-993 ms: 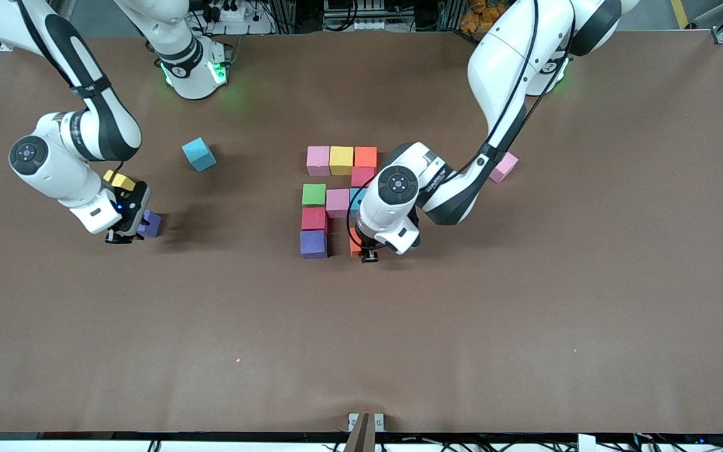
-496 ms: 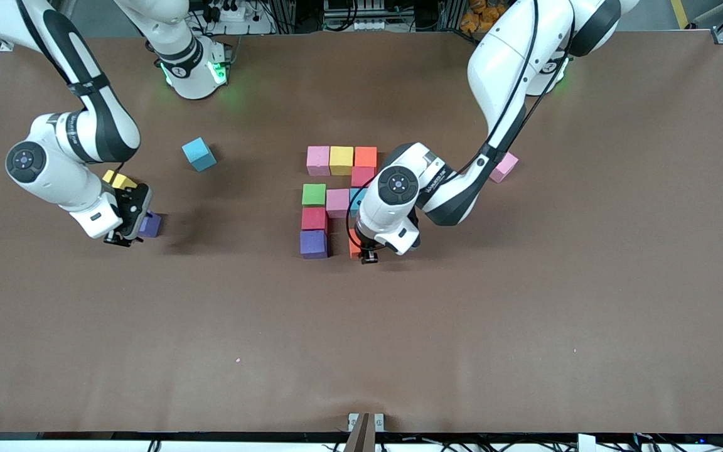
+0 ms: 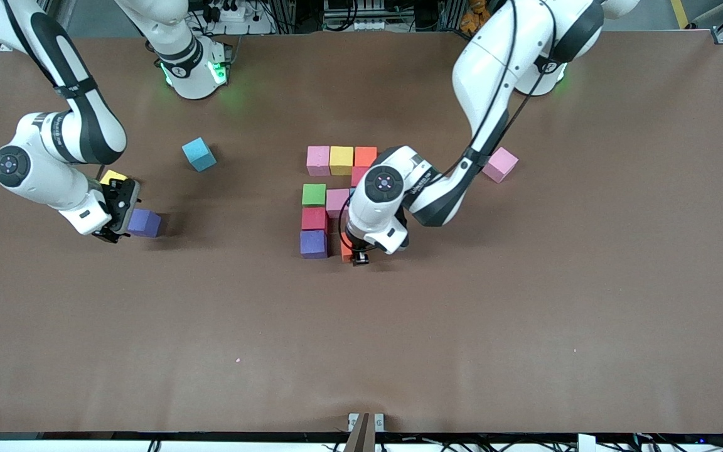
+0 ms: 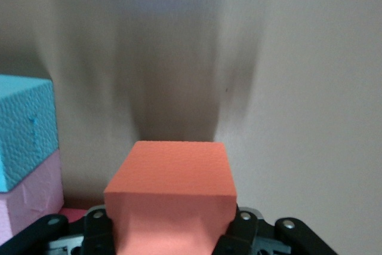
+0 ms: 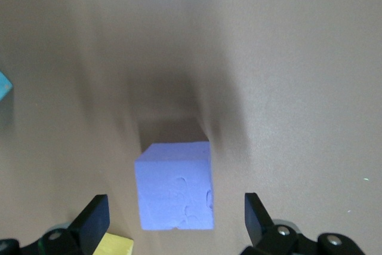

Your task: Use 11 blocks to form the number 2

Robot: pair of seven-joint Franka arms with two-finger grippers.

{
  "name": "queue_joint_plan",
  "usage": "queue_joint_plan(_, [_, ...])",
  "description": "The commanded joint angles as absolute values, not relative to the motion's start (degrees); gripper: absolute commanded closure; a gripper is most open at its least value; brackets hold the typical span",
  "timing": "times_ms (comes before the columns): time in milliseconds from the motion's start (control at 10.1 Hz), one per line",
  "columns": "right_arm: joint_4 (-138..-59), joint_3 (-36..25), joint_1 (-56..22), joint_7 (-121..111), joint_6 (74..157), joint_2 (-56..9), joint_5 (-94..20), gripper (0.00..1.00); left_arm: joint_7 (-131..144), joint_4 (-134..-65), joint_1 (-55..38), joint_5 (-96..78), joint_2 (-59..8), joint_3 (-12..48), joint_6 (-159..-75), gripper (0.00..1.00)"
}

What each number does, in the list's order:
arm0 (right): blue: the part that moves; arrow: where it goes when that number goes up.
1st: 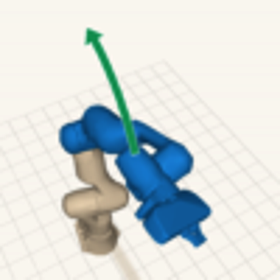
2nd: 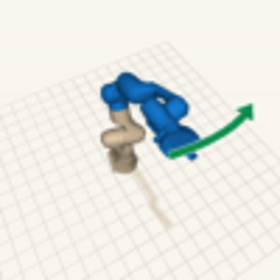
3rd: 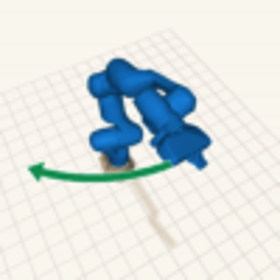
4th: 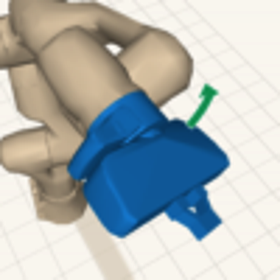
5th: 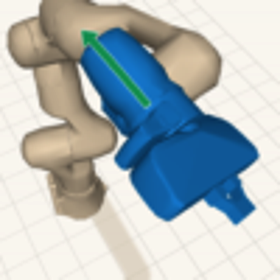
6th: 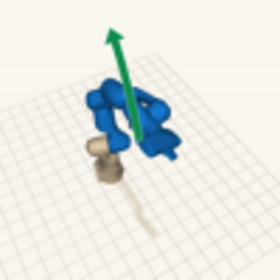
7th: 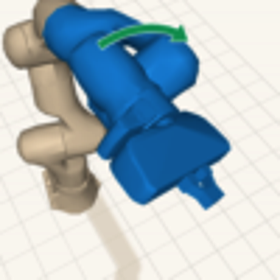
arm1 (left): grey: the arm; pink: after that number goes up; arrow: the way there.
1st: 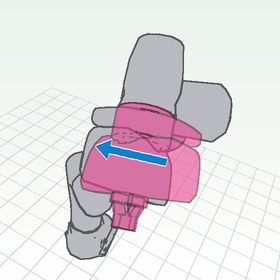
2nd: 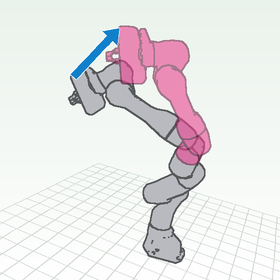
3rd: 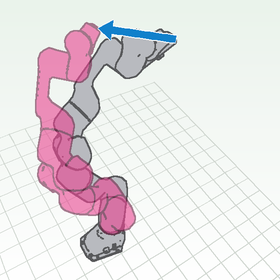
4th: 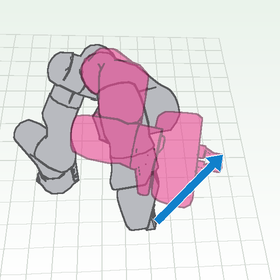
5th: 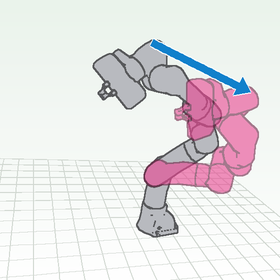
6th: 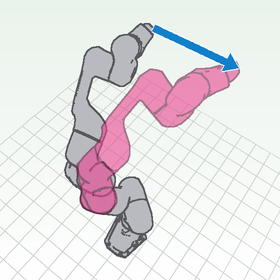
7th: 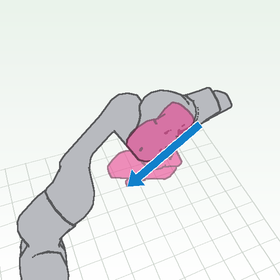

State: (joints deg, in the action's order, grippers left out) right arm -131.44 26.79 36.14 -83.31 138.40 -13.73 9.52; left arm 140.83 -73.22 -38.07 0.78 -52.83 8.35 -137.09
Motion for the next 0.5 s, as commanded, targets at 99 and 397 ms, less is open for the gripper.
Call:
queue_joint_plan(99, [-132.8,25.5,36.8,-87.3,145.9,-17.8,11.2,0.0,142.2,-70.5,-40.6,1.3,-55.5,6.5,-138.8,0.82])
queue_joint_plan(397, [-133.8,24.9,36.7,-87.3,149.7,-20.4,11.2,0.0,142.2,-69.9,-42.0,1.3,-56.5,5.8,-140.1,0.82])
